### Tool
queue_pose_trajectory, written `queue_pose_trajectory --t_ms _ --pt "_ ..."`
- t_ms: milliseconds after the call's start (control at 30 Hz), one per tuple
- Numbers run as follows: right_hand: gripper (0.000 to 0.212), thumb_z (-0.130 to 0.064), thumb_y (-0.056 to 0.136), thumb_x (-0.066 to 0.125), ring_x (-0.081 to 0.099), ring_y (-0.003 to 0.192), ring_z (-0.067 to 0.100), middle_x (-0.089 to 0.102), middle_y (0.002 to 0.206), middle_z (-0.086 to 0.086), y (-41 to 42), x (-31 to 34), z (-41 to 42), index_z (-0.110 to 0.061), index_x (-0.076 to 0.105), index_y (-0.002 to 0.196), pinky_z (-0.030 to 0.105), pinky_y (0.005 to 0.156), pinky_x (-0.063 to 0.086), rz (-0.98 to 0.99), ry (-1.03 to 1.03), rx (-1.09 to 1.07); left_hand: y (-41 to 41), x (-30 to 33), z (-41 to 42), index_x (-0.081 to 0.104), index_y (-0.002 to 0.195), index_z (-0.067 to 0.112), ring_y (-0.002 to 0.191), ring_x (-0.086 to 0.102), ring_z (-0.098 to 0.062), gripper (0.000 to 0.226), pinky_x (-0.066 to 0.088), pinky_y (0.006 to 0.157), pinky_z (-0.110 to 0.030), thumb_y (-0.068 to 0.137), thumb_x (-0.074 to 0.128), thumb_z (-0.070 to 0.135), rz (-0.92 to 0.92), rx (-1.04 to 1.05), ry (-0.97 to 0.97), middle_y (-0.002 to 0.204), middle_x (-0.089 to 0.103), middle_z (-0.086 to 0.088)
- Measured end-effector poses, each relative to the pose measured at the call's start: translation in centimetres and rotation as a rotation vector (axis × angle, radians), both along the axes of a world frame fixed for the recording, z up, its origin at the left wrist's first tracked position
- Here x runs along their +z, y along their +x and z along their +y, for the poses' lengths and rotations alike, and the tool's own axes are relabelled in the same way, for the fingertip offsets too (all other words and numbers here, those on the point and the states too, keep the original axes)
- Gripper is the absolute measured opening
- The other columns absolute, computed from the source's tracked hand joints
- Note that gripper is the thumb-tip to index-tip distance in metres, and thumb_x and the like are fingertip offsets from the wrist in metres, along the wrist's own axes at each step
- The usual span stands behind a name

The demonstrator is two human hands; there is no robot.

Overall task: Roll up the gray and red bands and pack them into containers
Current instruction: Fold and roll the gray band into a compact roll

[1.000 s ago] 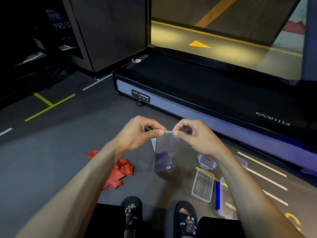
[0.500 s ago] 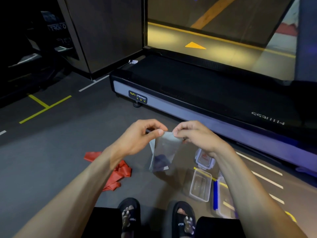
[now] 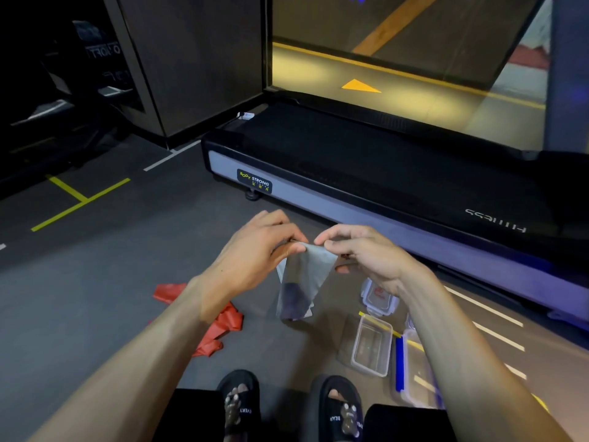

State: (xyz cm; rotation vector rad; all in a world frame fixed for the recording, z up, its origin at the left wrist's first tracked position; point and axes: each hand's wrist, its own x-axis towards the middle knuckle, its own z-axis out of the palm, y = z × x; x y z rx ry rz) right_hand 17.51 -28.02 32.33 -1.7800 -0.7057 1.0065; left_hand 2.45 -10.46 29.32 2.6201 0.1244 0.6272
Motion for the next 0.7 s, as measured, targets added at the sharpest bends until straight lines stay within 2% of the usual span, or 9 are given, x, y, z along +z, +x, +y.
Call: queue_pose_trajectory --t_ms 100,233,367,433,567,700 --pt "0.017 -0.014 0.101 0.059 0.054 0.081 0.014 0.065 0.083 -0.005 -0.33 0.04 0.21 -0.017 0.076 0.103 0.032 0.078 0.043 -0.092 -0.013 0.018 -0.03 0.08 0.10 0.072 0.102 0.031 0.096 0.050 -0.011 0.027 0.050 0.081 -0.037 0.098 0.055 0.051 -0.001 -0.007 -0.010 0.104 0.055 0.017" --pt "0.019 -0.018 0.101 0.061 0.054 0.078 0.009 0.067 0.084 -0.005 -0.48 -0.08 0.42 -0.024 0.077 0.095 0.028 0.078 0.044 -0.241 -0.014 0.046 0.08 0.14 0.46 0.073 0.100 0.027 0.089 0.056 -0.013 0.020 0.051 0.080 -0.041 0.098 0.062 0.044 0.047 -0.035 -0.021 0.093 0.062 0.011" --pt "0.011 -0.025 0.097 0.071 0.047 0.069 0.009 0.058 0.077 -0.003 -0.71 -0.29 0.26 -0.015 0.075 0.099 0.017 0.062 0.038 -0.337 0.019 0.101 -0.03 0.40 0.63 0.074 0.099 0.025 0.087 0.058 -0.013 0.021 0.052 0.078 -0.038 0.097 0.062 0.043 0.059 -0.048 -0.024 0.088 0.064 0.008" --pt "0.014 -0.028 0.092 0.077 0.047 0.069 0.012 0.057 0.075 -0.002 -0.72 -0.50 0.22 -0.015 0.075 0.097 0.024 0.064 0.039 -0.355 0.060 0.121 -0.09 0.58 0.66 0.074 0.099 0.024 0.086 0.058 -0.013 0.019 0.051 0.077 -0.036 0.098 0.064 0.040 0.072 -0.062 -0.028 0.087 0.063 0.007" --pt "0.010 -0.033 0.088 0.080 0.055 0.070 0.013 0.069 0.079 0.005 -0.59 -0.78 0.27 -0.024 0.075 0.088 0.038 0.069 0.049 -0.496 0.087 0.127 -0.16 0.61 0.71 0.074 0.101 0.023 0.085 0.058 -0.013 0.016 0.050 0.076 -0.034 0.099 0.065 0.036 0.085 -0.081 -0.040 0.087 0.062 0.006" --pt "0.009 -0.031 0.094 0.074 0.062 0.075 0.022 0.071 0.080 0.002 -0.72 -0.63 0.31 -0.024 0.073 0.087 0.040 0.074 0.051 -0.606 0.080 0.148 -0.26 0.56 0.70 0.071 0.102 0.022 0.088 0.057 -0.011 0.019 0.046 0.078 -0.027 0.101 0.061 0.037 0.103 -0.095 -0.050 0.091 0.061 0.008"
